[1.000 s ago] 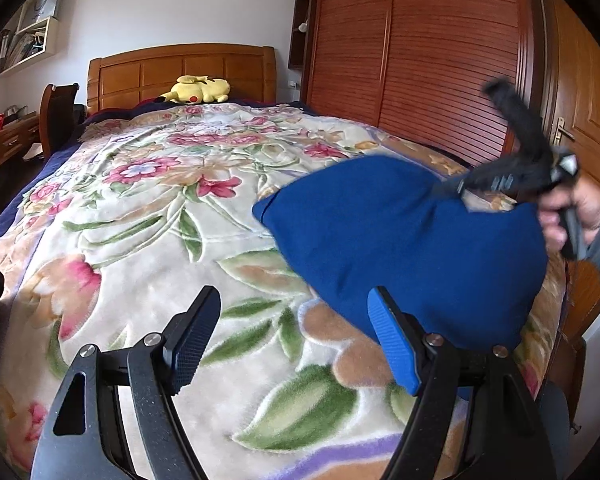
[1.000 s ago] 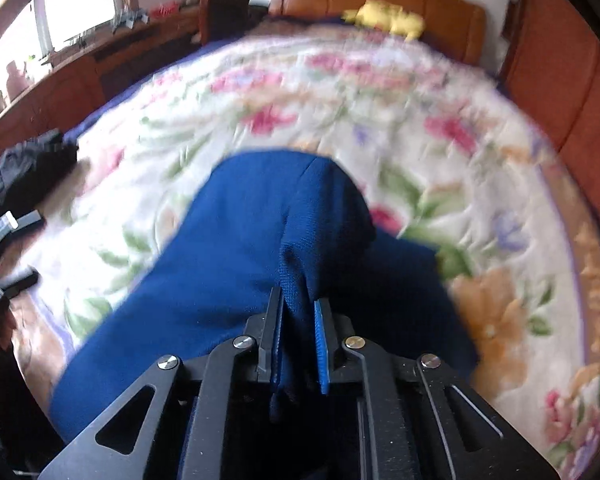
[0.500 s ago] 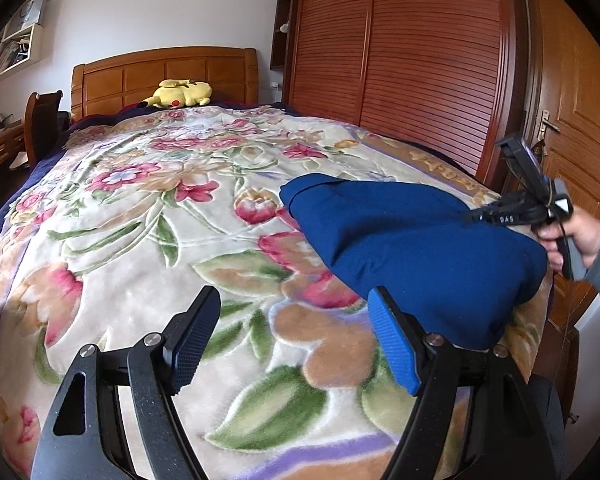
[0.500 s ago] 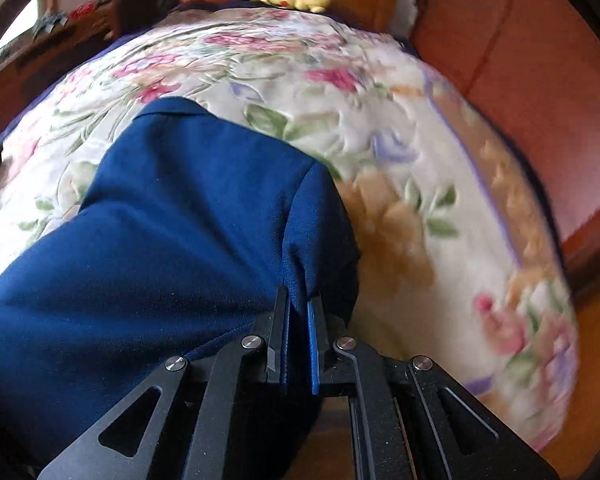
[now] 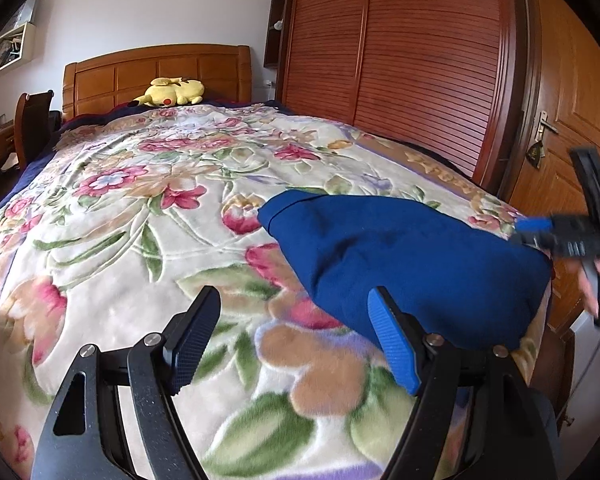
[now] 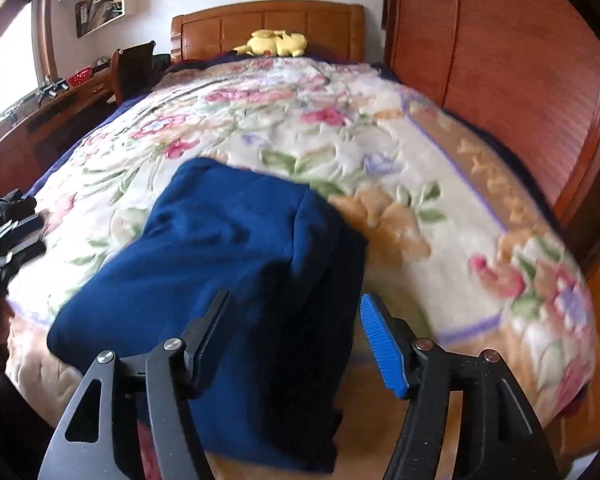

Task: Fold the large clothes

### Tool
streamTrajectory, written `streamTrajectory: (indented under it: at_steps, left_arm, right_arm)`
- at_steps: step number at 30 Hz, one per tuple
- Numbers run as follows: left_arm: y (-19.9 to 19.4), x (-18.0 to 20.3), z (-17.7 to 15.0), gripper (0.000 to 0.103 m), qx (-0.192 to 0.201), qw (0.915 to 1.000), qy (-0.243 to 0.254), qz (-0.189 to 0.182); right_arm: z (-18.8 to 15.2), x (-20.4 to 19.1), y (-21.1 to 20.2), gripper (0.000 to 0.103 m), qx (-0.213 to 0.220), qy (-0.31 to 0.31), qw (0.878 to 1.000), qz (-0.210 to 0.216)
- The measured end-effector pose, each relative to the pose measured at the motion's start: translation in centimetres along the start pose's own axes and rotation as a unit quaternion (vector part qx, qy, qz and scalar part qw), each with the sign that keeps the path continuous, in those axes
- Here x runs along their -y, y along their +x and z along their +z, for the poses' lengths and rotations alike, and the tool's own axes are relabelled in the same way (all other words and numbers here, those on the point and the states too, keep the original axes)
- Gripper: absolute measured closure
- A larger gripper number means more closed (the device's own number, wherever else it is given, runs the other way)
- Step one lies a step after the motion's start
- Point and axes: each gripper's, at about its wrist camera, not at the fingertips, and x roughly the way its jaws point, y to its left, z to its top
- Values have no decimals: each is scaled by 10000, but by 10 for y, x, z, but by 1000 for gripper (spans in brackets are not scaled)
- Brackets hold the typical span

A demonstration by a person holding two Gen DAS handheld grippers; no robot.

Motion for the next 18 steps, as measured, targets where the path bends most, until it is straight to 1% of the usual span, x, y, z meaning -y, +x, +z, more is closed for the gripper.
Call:
streamTrajectory:
  at_steps: [3,6,8,9,11,14,16,18]
  left_arm:
    - [14,3,13,26,-14,9999,113,85]
    - [33,5,27,26,-69,9999,124,43]
    - [49,5,34,26,-146,9998,106,44]
    - [57,4,38,26,-192,9998,99,53]
    - [79,5,43,26,-337,9993,139,94]
    - [108,4,46,26,-571,9982,137,120]
    - [126,2,48,26,-690,9975,111,67]
    - [140,0,50,26,-790,9968,112,106]
  right_arm:
    - [-21,3,12,35,-188,30,9998,101]
    - [-30,6,39,31,-461,99,9986,233]
    - [-35,8,51,20,-455,119,9987,181]
    - [-35,9,53,18,-409,80,9990,133]
    - [-39,14,60,8,-327,198,9992,142]
    - [-45,24,73,3,-405,550,9966,451]
    - [-44,34,84,3,-503,773,9932,717]
    - [-43,38,95,3,-604,882,9897,952]
